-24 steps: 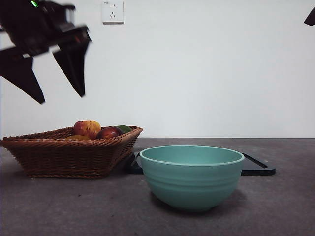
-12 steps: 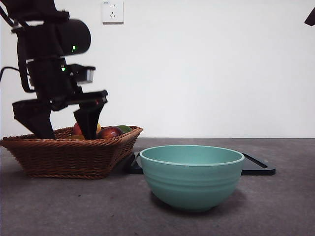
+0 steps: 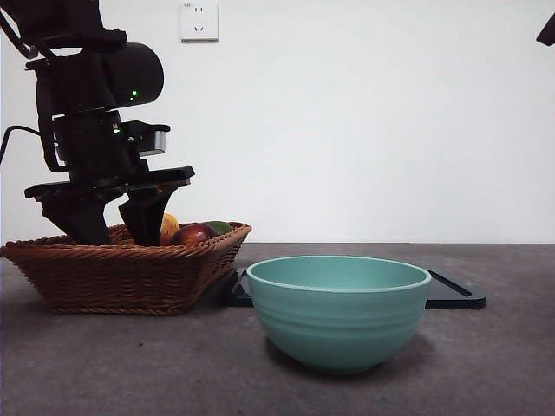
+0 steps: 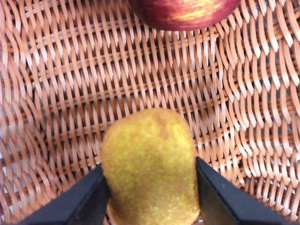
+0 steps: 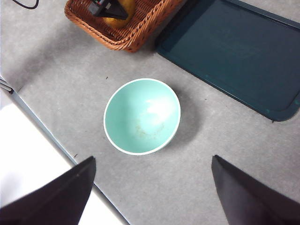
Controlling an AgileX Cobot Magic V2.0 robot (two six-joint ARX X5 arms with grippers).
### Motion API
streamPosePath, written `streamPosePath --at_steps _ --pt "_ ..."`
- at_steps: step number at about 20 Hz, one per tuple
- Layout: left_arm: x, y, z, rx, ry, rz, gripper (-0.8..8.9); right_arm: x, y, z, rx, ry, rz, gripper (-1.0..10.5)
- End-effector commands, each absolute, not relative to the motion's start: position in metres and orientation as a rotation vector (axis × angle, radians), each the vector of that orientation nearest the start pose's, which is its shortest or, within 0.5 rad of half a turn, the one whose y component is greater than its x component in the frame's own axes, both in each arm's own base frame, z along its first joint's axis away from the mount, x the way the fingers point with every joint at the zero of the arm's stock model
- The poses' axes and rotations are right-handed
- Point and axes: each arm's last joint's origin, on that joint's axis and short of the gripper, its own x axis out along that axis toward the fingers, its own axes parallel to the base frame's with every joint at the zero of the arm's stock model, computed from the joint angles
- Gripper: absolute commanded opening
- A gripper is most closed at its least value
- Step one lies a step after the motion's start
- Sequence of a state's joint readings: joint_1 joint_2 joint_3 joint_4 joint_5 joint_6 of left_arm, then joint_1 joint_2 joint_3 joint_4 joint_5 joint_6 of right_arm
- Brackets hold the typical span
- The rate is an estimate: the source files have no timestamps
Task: Pick up the wifruite, put it on the bowl, pick up the plate, put it on desk
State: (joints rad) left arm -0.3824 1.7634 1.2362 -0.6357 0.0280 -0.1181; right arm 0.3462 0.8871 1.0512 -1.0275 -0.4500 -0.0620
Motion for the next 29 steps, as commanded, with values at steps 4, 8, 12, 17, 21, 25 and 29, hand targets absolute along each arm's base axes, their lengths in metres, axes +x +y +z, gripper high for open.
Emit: streamPosePath --at_steps 4,8,12,17,21,25,29 --pt "0.294 -0.143 0.270 0.081 0.970 -0.397 1.54 0.135 0.063 0.341 -0.003 0.844 0.776 4.0" --pt "0.251 -0.156 0.314 0.080 0.855 -0.547 1.54 0.135 0.063 0.341 -0.002 0.845 0.776 4.0" --pt "0.220 -0.181 0.326 0.120 0.822 -0.691 1.55 0.135 0.063 0.341 -0.003 0.845 0.776 4.0" --pt "0.207 -0.217 0.308 0.191 0.870 -0.796 1.55 0.135 0.063 0.340 -0.005 0.845 0.772 4.0" --pt "0.207 -0.249 0.280 0.245 0.924 -0.847 1.55 0.135 0.063 0.340 -0.006 0.845 0.769 4.0" --pt "0.208 -0.274 0.247 0.303 0.992 -0.871 1.55 0.135 0.063 0.340 -0.006 0.845 0.769 4.0" --pt "0.212 -0.290 0.216 0.344 1.054 -0.872 1.55 0.135 0.063 0.340 -0.006 0.845 0.769 4.0"
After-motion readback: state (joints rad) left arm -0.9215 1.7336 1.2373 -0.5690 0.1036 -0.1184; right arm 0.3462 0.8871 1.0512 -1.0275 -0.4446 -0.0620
